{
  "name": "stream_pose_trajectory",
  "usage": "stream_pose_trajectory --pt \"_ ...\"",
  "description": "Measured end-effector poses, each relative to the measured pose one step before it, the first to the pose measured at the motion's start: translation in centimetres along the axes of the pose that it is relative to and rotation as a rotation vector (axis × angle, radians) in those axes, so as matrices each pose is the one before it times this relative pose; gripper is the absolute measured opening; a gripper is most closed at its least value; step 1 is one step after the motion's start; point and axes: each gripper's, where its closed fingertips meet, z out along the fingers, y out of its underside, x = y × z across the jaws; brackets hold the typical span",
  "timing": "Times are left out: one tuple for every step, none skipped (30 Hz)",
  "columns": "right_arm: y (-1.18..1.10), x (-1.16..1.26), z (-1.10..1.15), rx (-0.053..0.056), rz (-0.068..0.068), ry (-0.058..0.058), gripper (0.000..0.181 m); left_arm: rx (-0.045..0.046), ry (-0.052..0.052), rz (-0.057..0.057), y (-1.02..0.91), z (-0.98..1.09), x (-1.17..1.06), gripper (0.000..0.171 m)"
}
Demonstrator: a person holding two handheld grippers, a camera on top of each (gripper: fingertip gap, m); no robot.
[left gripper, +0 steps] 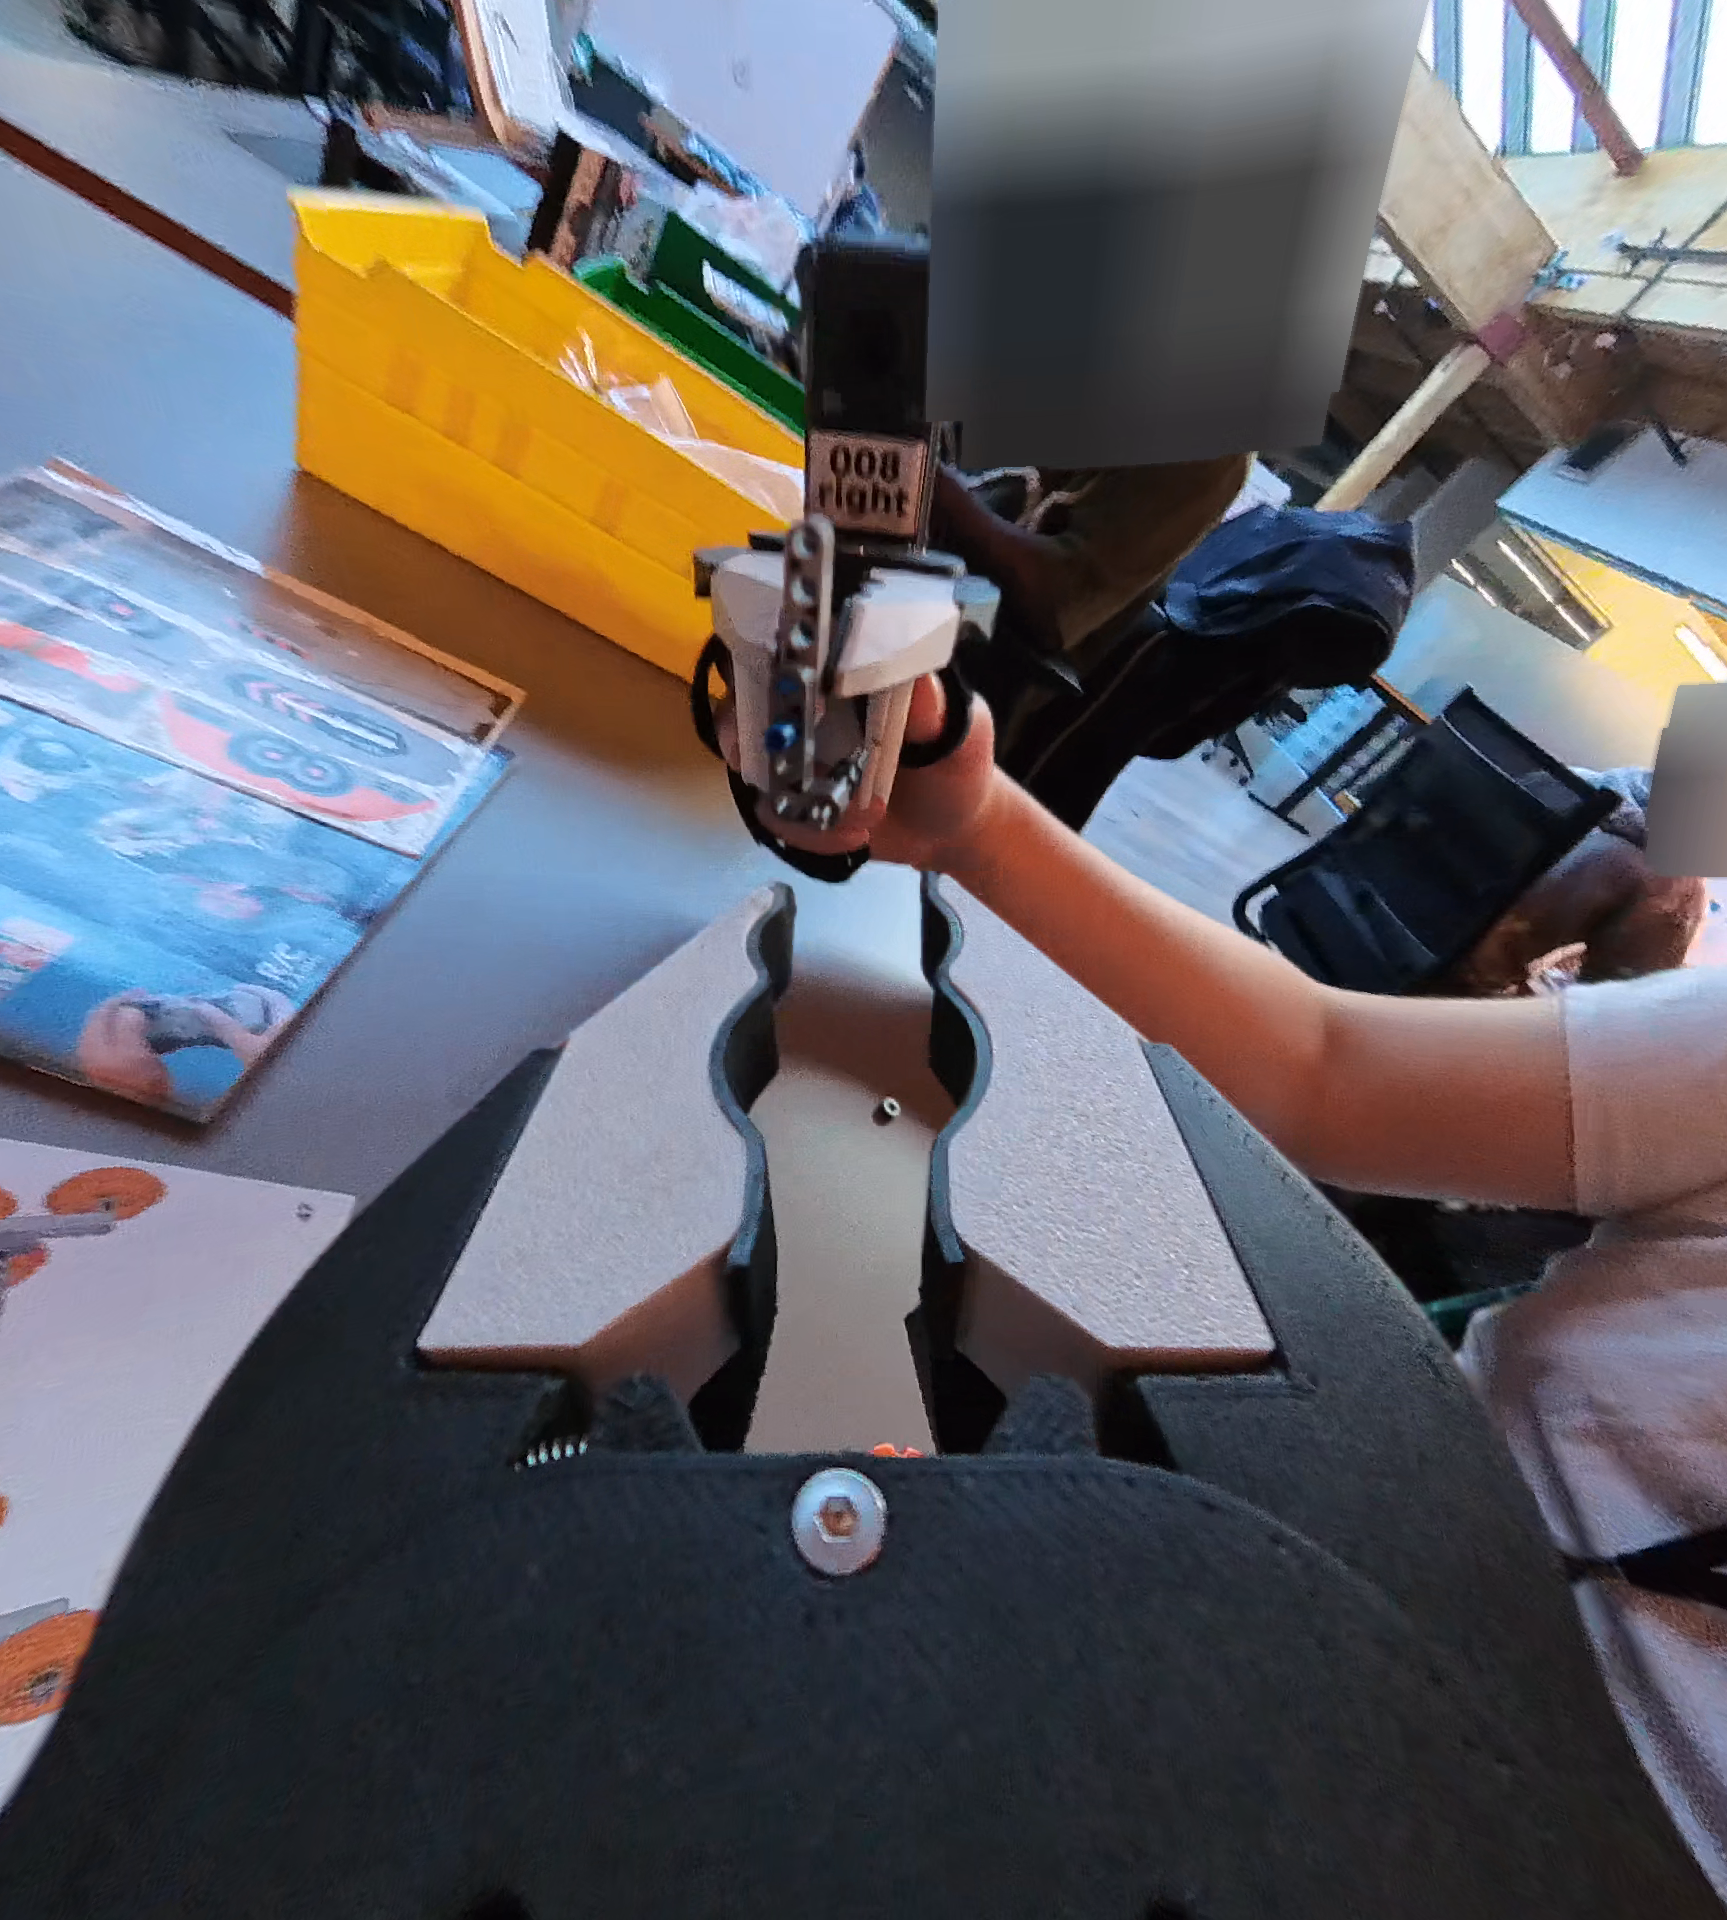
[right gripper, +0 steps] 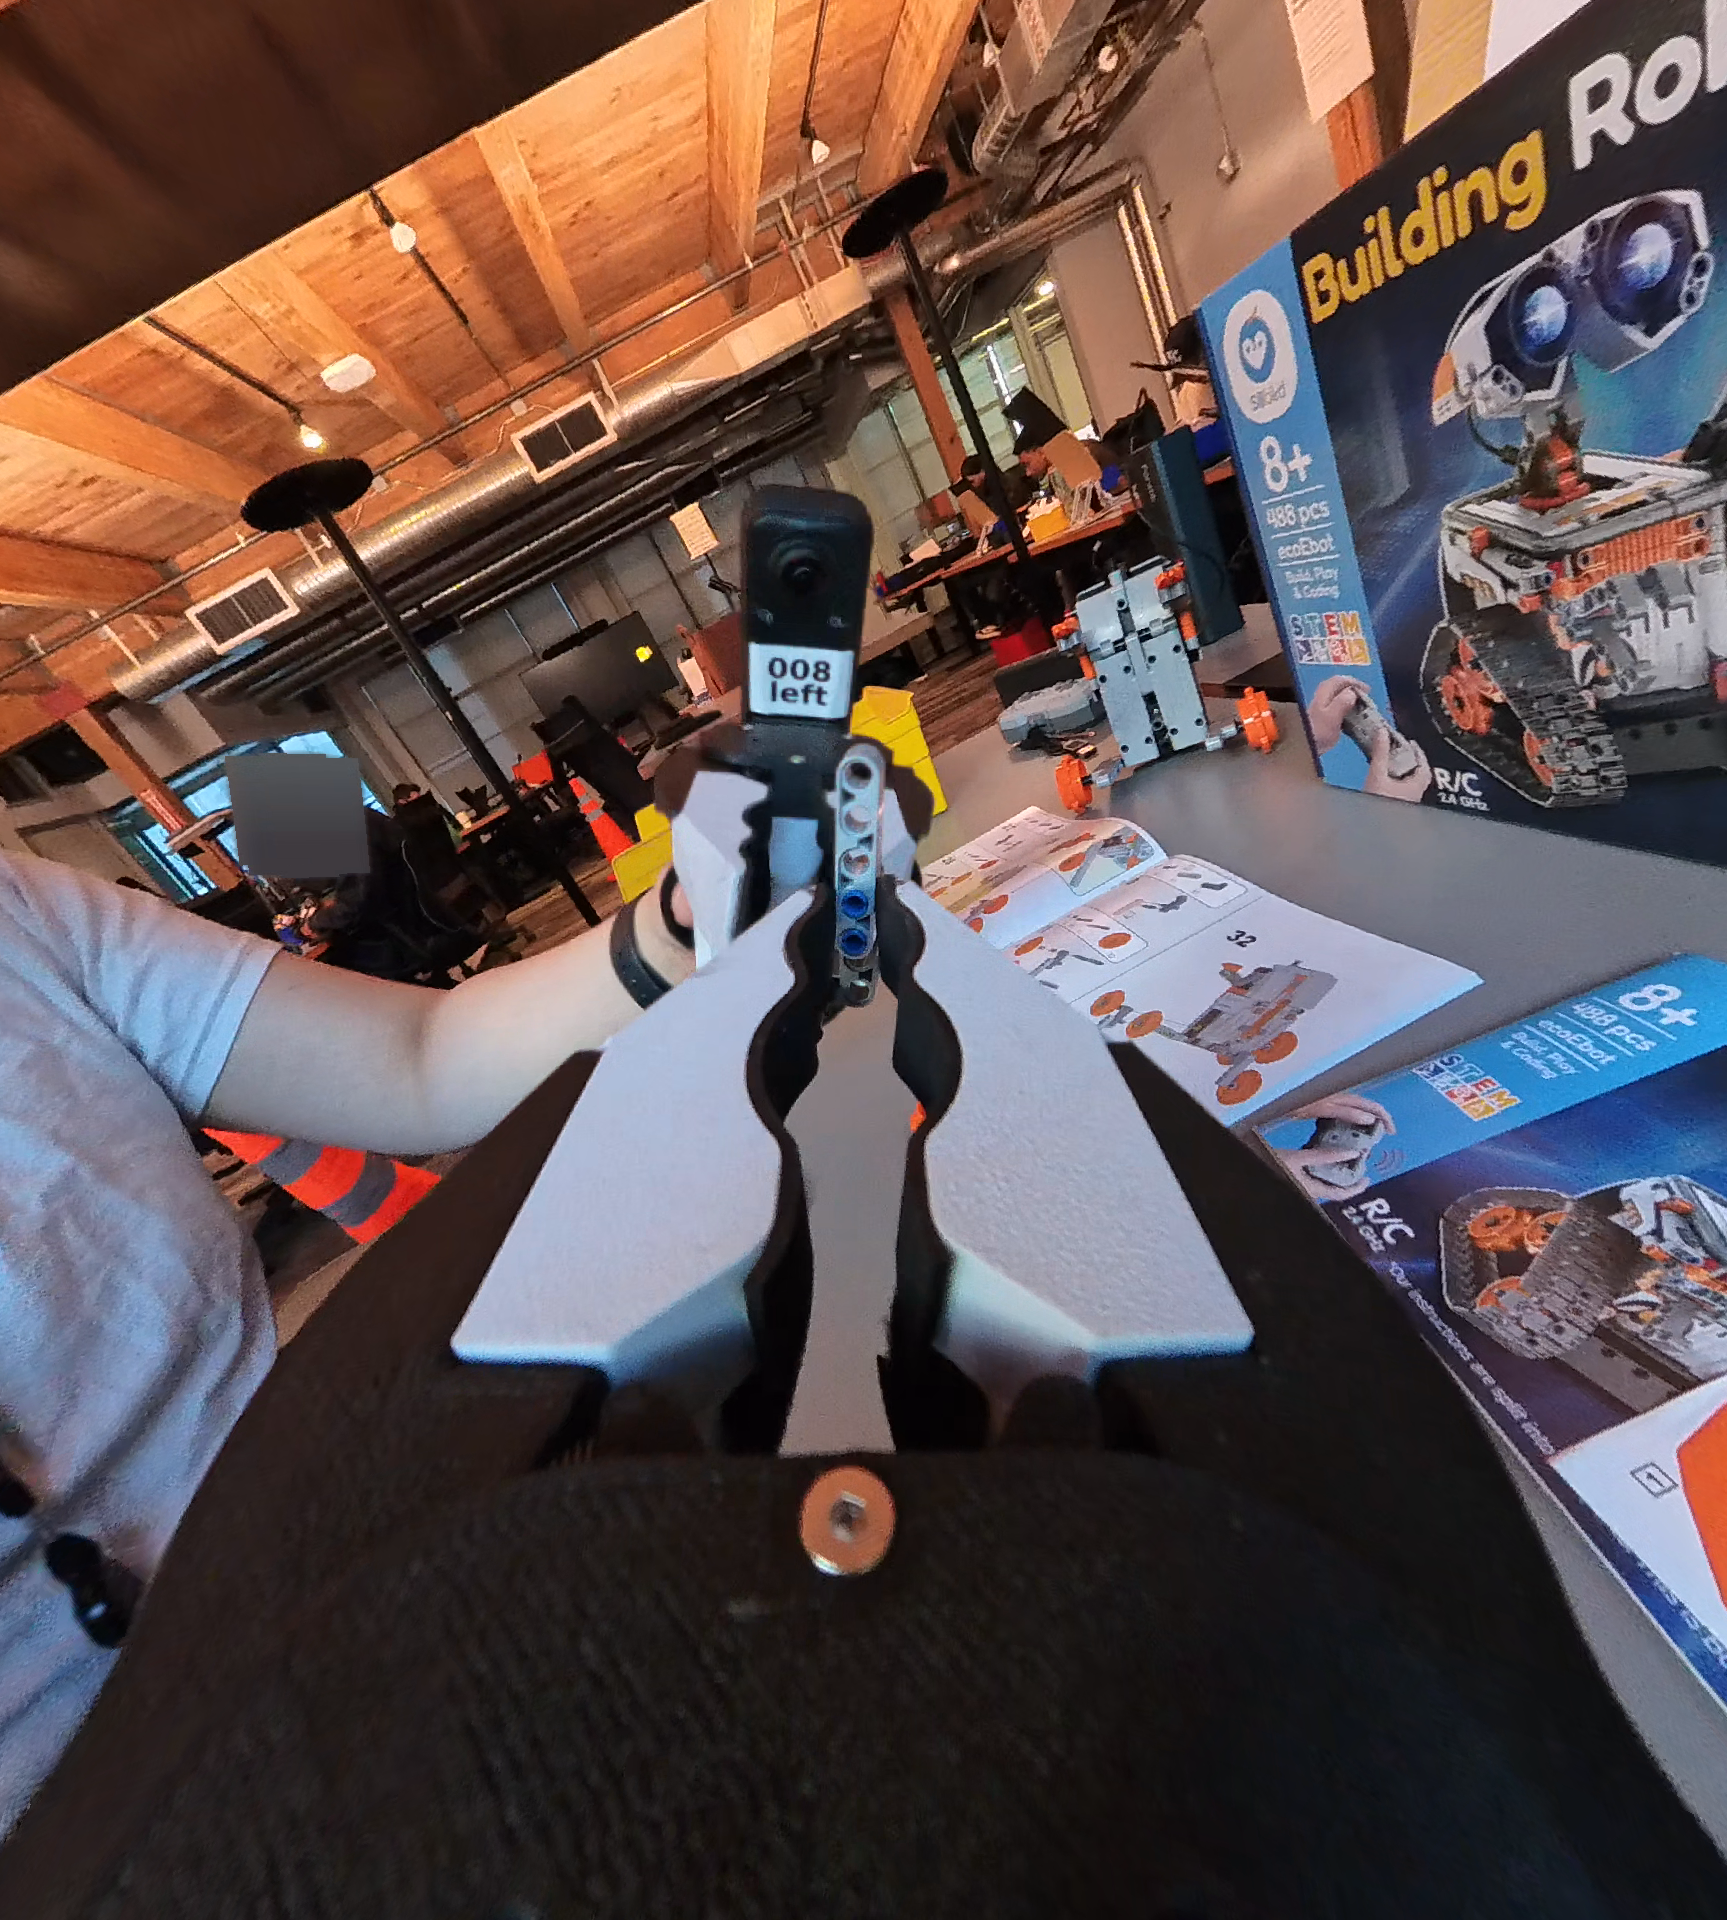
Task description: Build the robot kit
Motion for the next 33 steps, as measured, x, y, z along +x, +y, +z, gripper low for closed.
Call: stream_pose_trajectory --pt "-0.045 0.018 -0.096 0.0006 0.0092 -0.0018 0.006 -0.02738 -0.0031 -0.0116 0.588 0.349 -0.219 0.022" --pt "0.001 -0.132 -0.035 -0.0032 0.0055 -0.0077 0.006 -0.02471 -0.0054 -0.0078 0.514 0.349 -0.167 0.024" --pt "0.042 -0.098 -0.007 -0.0094 -0.0006 -0.0021 0.006 -0.01369 0.0091 -0.0029 0.309 0.332 0.154 0.025" --pt "0.055 -0.059 -0.026 -0.0106 -0.0095 0.0056 0.006 -0.00197 0.0161 -0.0015 0.084 0.276 0.295 0.025" --pt "-0.058 -0.085 -0.052 -0.0016 -0.0119 0.0046 0.006 0.01197 0.0169 -0.0042 -0.141 0.208 0.305 0.026" --pt "-0.196 -0.131 -0.068 0.0097 -0.0059 -0.0022 0.006 0.01926 0.0104 -0.0086 -0.19 0.134 0.183 0.026" --pt "-0.209 -0.247 -0.065 0.0125 0.0057 -0.0167 0.006 0.02399 0.0036 -0.0058 -0.249 0.054 0.037 0.025" --pt "-0.099 -0.151 -0.048 0.0084 0.0143 -0.0163 0.006 0.02984 0.0059 0.0015 -0.347 -0.027 0.018 0.025" --pt "0.025 0.026 -0.029 0.0008 0.0127 -0.0064 0.006 0.02754 0.01 0.0067 -0.382 -0.071 0.056 0.023" --pt "0.178 0.119 -0.004 -0.0083 0.0061 0.0015 0.006 0.01918 0.0101 0.0032 -0.322 -0.108 0.027 0.021" --pt "0.182 0.077 0.044 -0.0102 0.0024 0.0014 0.006 0.0103 0.0042 -0.0069 -0.228 -0.076 -0.126 0.021" --pt "0.074 -0.095 0.11 -0.0045 0.0025 -0.0073 0.006 0.00795 0.0037 -0.0111 -0.161 -0.047 -0.155 0.019" --pt "0.004 -0.174 0.137 -0.001 0.0019 -0.0082 0.006 0.01072 0.0129 -0.0072 -0.123 0.012 0.029 0.019" --pt "0.037 -0.161 0.162 -0.0043 -0.0028 -0.0049 0.006 0.01121 0.0207 -0.008 -0.098 0.046 0.209 0.018" --pt "0.122 -0.15 0.168 -0.0095 -0.007 -0.0024 0.006 0.00572 0.0156 -0.0078 -0.012 0.078 0.195 0.016" --pt "0.203 -0.108 0.164 -0.0149 -0.0071 -0.0004 0.006 -0.00229 0.0043 0.0023 0.061 0.047 0.095 0.008" --pt "0.17 -0.066 0.14 -0.0108 -0.0049 -0.0008 0.006 -0.00125 -0.0081 0.0193 0.025 0.014 -0.001 0.003" --pt "0.023 -0.088 0.106 -0.0018 0.0002 -0.0053 0.006 -0.00099 -0.013 0.0252 0.025 0.0 -0.043 0.0" --pt "0.062 -0.022 0.044 -0.0037 0.0004 -0.0027 0.006 -0.00962 -0.0034 0.017 0.117 0.031 0.07 0.0" --pt "0.124 0.075 0.018 -0.0081 0.0027 0.0021 0.006 -0.01325 -0.0036 0.0021 0.125 -0.02 -0.016 0.0" --pt "0.024 0.114 -0.006 0.0006 0.0038 0.0035 0.006 -0.00561 -0.0044 -0.0042 0.048 -0.053 -0.097 0.002" --pt "-0.132 0.081 -0.02 0.0122 0.0068 -0.001 0.006 0.00391 -0.0011 -0.0066 -0.041 -0.058 -0.074 0.004" --pt "-0.104 -0.057 -0.019 0.0099 0.013 -0.0113 0.006 0.011 -0.0013 -0.0049 -0.108 -0.068 -0.091 0.004" --pt "-0.015 0.037 -0.017 0.0025 0.0085 -0.0036 0.006 0.00455 0.0035 -0.0048 0.0 -0.024 -0.036 0.004" --pt "0.028 0.192 -0.04 0.0 -0.0015 0.0098 0.006 -0.00885 0.0014 -0.0056 0.165 0.029 -0.064 0.003" --pt "0.048 0.016 -0.017 -0.0013 -0.0015 -0.0001 0.006 -0.01289 -0.0039 -0.0012 0.229 0.063 -0.104 0.003" --pt "-0.002 -0.083 0.01 0.0009 0.0069 -0.0087 0.006 -0.01175 0.0014 0.0035 0.213 0.082 0.011 0.003" --pt "-0.001 0.013 0.029 0.0028 0.0058 -0.0033 0.006 -0.00558 0.0069 0.0034 0.115 0.091 0.144 0.001" --pt "-0.004 -0.115 0.057 0.003 0.0053 -0.0117 0.006 -0.00449 0.0052 0.0023 0.079 0.104 0.152 0.001" --pt "-0.026 -0.112 0.06 0.0025 0.006 -0.0107 0.006 -0.00673 0.0009 0.0022 0.083 0.084 0.071 0.001" --pt "0.013 0.038 0.024 0.0015 0.0015 0.0002 0.006 -0.00353 -0.0017 0.0044 0.035 0.044 0.034 0.001" --pt "-0.006 -0.037 0.022 0.0027 0.0023 -0.005 0.006 -0.00142 0.0021 0.0082 -0.004 0.005 0.099 0.001" --pt "-0.013 -0.094 0.014 0.0029 0.0045 -0.0082 0.006 -0.00005 0.0023 0.0069 -0.014 -0.025 0.089 0.001"
